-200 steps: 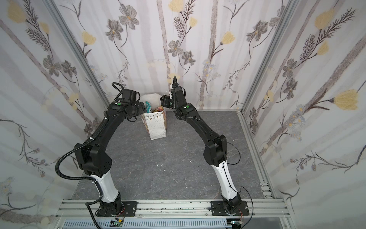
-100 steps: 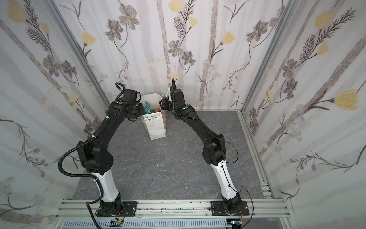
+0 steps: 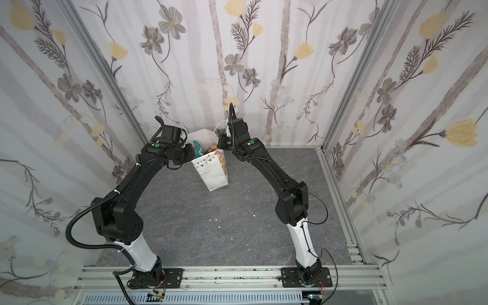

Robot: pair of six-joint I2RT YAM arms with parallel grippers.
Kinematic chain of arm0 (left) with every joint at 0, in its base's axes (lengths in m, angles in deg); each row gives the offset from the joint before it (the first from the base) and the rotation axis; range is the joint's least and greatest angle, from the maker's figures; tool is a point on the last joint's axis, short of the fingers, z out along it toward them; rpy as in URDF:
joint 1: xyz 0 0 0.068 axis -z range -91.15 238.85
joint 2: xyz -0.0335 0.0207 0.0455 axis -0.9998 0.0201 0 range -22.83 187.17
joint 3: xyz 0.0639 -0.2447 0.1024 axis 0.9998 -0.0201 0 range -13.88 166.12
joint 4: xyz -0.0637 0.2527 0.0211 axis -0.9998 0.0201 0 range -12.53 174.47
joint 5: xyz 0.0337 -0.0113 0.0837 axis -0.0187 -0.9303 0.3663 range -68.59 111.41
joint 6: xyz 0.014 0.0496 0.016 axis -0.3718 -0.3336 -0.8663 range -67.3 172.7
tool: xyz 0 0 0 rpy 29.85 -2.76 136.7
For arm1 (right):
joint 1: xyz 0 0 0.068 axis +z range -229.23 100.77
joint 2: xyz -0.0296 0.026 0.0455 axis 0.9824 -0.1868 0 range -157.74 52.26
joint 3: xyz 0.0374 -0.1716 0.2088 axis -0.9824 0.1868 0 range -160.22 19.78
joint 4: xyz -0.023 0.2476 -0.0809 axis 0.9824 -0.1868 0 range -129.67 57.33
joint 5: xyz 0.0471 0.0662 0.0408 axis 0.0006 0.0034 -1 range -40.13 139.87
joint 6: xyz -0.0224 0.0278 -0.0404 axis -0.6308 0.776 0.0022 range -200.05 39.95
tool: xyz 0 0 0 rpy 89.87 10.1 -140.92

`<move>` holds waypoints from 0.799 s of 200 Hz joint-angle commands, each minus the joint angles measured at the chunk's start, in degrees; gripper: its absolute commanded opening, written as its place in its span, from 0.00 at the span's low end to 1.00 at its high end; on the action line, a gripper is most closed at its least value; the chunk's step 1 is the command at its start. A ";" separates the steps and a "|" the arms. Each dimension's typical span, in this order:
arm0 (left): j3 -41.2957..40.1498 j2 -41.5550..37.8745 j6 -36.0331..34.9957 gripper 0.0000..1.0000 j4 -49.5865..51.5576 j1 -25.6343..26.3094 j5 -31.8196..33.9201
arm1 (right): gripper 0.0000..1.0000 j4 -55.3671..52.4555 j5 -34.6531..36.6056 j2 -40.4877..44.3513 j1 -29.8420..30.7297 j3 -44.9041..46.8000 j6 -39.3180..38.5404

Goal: Take the snacks out of the paper bag
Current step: Move the paper bag to the center of the table.

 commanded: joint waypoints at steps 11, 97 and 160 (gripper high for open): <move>-8.56 -7.19 3.57 0.12 -7.81 2.43 -5.23 | 0.04 9.55 1.02 12.85 0.04 18.79 0.77; -32.71 -27.10 12.79 0.13 -11.91 15.38 -3.51 | 0.05 21.71 6.77 48.98 4.41 69.27 7.26; -38.31 -35.87 18.60 0.18 -9.08 24.03 0.87 | 0.09 18.91 9.17 59.65 8.70 76.14 10.99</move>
